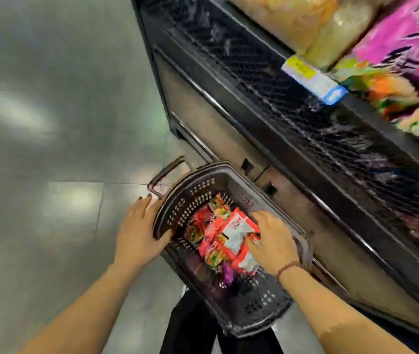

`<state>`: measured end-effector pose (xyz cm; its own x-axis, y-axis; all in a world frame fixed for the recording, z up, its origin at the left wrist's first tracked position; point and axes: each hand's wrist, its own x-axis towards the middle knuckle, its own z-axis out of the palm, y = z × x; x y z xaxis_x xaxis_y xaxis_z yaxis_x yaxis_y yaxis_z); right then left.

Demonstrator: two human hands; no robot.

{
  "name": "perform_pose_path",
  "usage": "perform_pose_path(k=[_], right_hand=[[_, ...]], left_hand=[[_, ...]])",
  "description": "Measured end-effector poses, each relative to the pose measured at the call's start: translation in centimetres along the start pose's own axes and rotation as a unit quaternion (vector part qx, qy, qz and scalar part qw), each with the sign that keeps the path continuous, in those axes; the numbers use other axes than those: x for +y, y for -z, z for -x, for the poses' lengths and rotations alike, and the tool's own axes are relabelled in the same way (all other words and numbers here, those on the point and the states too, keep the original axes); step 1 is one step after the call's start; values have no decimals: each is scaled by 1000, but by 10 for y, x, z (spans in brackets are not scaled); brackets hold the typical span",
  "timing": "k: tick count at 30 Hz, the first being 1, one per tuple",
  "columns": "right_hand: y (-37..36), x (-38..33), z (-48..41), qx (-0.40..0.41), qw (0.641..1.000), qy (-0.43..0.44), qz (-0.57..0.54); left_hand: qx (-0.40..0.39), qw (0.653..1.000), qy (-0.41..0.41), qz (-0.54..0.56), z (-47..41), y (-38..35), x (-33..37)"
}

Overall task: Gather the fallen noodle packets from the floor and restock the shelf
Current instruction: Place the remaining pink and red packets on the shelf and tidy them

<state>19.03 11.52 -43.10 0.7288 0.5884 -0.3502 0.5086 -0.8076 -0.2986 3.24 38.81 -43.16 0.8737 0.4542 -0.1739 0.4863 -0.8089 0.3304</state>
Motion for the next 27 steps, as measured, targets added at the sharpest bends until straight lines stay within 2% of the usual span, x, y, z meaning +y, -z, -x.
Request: perform_pose_path(k=[5,12,19,24,27], right_hand=[[-93,24,-36,-57,996,-59,-34],[-198,60,-80,-100,983,-130,-80],[-267,86,-120,-160,981,-104,-23],[-301,96,-134,-202,973,-71,87],[-314,98,-140,-225,961,-96,127]], left_hand=[[3,998,53,27,-3,-85,-30],[11,998,43,37,-26,-164,-53],[102,994,36,10,-24,-199,-65],[121,992,34,-1,-23,-203,-66],[124,992,39,-8,-23,-205,-66]])
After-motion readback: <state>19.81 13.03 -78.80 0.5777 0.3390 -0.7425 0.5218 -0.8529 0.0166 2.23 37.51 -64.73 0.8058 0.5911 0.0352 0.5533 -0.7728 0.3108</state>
